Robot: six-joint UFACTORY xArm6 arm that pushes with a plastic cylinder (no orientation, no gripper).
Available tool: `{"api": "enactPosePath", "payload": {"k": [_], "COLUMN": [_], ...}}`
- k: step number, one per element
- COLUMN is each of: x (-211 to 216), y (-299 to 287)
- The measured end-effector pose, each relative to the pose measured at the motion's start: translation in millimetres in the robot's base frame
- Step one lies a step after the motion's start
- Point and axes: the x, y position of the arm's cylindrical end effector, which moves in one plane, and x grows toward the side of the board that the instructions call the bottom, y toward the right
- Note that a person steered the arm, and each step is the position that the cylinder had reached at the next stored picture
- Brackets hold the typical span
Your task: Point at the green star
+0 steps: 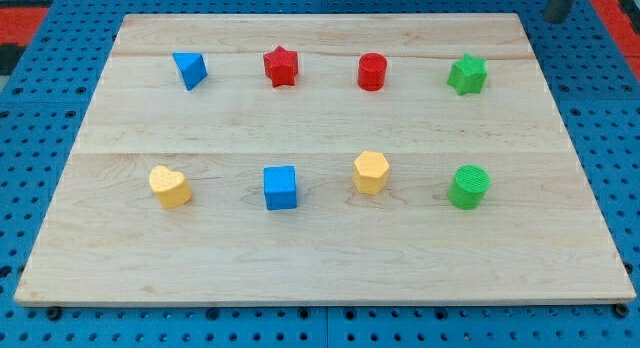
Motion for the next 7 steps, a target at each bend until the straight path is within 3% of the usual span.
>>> {"api": "enactPosePath", "payload": {"k": [3,4,5,7], "x": [-0.1,13.0,58.1,60.3], "y": [0.3,11.0,9.0,-73.8]}}
